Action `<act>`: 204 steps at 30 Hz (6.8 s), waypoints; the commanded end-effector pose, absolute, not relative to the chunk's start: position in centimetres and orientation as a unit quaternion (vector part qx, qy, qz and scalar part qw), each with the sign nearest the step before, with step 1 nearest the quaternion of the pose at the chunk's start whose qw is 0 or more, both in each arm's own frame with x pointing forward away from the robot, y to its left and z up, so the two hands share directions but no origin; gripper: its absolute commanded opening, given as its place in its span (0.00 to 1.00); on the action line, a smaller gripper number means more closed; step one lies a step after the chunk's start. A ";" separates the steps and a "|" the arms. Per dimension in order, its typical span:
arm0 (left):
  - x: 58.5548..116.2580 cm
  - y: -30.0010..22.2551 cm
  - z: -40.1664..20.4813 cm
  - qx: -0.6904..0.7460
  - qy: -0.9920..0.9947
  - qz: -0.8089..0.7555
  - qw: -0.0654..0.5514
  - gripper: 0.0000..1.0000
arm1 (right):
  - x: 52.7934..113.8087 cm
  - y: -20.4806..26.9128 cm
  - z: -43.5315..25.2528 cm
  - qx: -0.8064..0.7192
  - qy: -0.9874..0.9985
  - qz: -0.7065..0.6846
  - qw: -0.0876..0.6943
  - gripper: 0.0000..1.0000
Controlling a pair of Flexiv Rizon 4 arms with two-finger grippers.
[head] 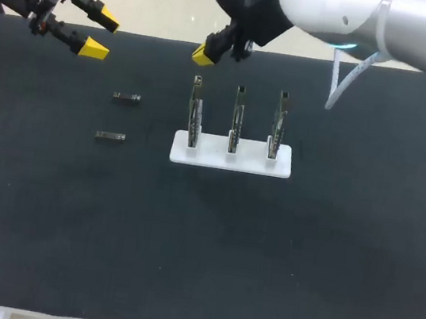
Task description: Pick up the optical module with the left hand, and insert it into the network port with the right hand.
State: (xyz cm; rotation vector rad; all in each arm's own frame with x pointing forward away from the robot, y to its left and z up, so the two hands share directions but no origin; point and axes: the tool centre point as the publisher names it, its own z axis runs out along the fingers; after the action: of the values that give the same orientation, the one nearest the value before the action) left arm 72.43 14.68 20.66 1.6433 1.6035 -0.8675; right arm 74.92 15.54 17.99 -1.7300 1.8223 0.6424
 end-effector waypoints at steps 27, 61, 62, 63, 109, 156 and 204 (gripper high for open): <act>72.4 14.6 20.7 0.631 0.616 -0.332 0.336 1.00 | 74.4 -3.5 23.1 -0.660 0.658 0.247 0.266 0.00; 72.4 14.6 20.7 0.631 0.616 -0.332 0.336 1.00 | 73.5 -8.0 22.2 -0.650 0.664 0.249 0.272 1.00; 72.4 14.6 20.7 0.631 0.616 -0.332 0.336 1.00 | 73.5 -8.0 22.2 -0.650 0.664 0.249 0.272 1.00; 72.4 14.6 20.7 0.631 0.616 -0.332 0.336 1.00 | 73.5 -8.0 22.2 -0.650 0.664 0.249 0.272 1.00; 74.1 18.4 8.7 0.679 0.730 -0.064 0.042 1.00 | 73.5 -8.0 22.2 -0.650 0.664 0.249 0.272 1.00; 73.6 19.7 0.4 0.693 0.720 -0.027 0.013 1.00 | 73.5 -8.0 22.2 -0.650 0.664 0.249 0.272 1.00; 73.6 19.2 -1.3 0.690 0.723 -0.010 0.034 0.71 | 73.5 -8.0 22.2 -0.650 0.664 0.249 0.272 1.00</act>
State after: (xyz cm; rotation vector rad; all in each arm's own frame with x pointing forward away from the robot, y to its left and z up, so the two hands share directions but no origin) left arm 73.76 19.17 -1.13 2.1235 2.2266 -0.0374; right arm 73.58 -8.02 22.21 -1.7514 1.7900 0.6703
